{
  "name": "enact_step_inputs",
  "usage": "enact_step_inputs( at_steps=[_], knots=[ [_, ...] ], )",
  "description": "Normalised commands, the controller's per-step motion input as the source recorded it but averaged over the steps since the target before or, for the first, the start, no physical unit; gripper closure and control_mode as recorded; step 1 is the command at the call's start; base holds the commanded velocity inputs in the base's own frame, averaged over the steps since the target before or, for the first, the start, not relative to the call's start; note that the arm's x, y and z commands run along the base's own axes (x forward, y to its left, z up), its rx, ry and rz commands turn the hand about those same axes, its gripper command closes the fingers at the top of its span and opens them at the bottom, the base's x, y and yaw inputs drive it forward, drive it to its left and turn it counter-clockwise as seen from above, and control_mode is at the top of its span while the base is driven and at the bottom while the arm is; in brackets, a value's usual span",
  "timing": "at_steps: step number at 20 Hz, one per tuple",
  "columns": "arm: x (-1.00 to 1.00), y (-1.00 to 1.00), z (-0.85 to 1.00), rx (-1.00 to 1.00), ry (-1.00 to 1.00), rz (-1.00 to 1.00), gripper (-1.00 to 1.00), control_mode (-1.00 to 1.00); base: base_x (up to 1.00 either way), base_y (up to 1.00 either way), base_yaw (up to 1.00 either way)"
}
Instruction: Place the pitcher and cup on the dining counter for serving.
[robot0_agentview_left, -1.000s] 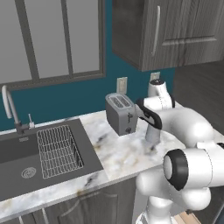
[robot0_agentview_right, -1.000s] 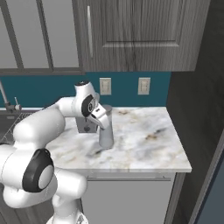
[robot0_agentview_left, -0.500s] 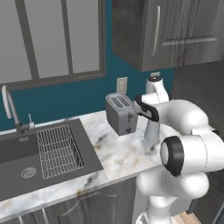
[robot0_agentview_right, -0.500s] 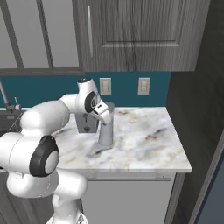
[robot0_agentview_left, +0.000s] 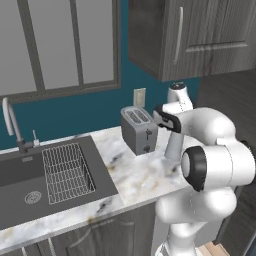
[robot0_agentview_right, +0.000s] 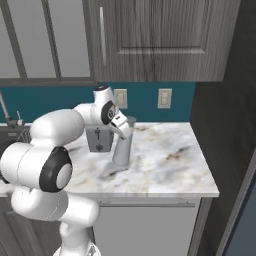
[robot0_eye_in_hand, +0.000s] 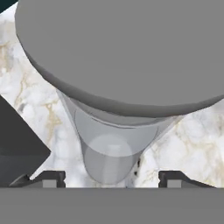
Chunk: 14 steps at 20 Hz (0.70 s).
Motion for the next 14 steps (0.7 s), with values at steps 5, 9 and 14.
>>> enact_step_inputs(
  at_steps=[5, 9, 14],
  knots=[
    [0.00, -0.16, -0.17, 0.00, 0.00, 0.00, 1.00, -1.00, 0.00, 0.00, 0.00],
    [0.00, 0.00, 0.00, 0.00, 0.00, 0.00, 1.00, -1.00, 0.00, 0.00, 0.00],
    [-0.09, 0.00, 0.00, 0.00, -0.03, 0.00, 1.00, -1.00, 0.00, 0.00, 0.00]
  ],
)
